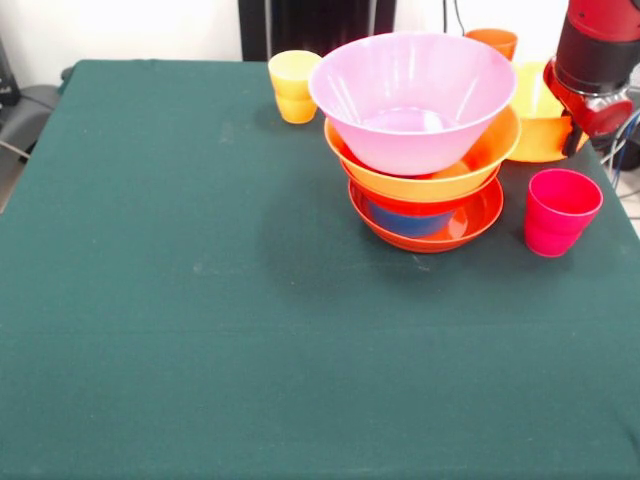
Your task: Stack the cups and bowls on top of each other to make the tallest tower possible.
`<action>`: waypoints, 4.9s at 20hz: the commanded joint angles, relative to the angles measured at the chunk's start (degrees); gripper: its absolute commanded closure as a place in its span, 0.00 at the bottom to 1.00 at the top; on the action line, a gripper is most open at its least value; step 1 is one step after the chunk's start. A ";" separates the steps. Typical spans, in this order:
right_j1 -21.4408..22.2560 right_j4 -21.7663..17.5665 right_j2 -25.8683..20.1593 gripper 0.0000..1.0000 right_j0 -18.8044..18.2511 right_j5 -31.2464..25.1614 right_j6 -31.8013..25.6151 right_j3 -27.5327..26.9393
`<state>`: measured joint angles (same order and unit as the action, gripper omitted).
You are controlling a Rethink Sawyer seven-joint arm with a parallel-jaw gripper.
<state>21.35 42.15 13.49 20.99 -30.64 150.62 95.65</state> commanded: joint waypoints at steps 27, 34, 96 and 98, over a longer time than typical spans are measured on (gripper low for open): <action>10.01 -2.11 -2.00 1.00 2.78 -11.52 14.08 1.93; 12.87 -2.81 0.42 1.00 4.15 -17.96 16.69 -0.08; 16.41 -16.06 6.50 1.00 -5.28 -33.94 10.69 -10.99; 16.60 -16.55 6.10 1.00 -6.04 -33.43 9.74 -10.46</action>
<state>38.29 30.31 22.34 17.44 -58.32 157.70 86.36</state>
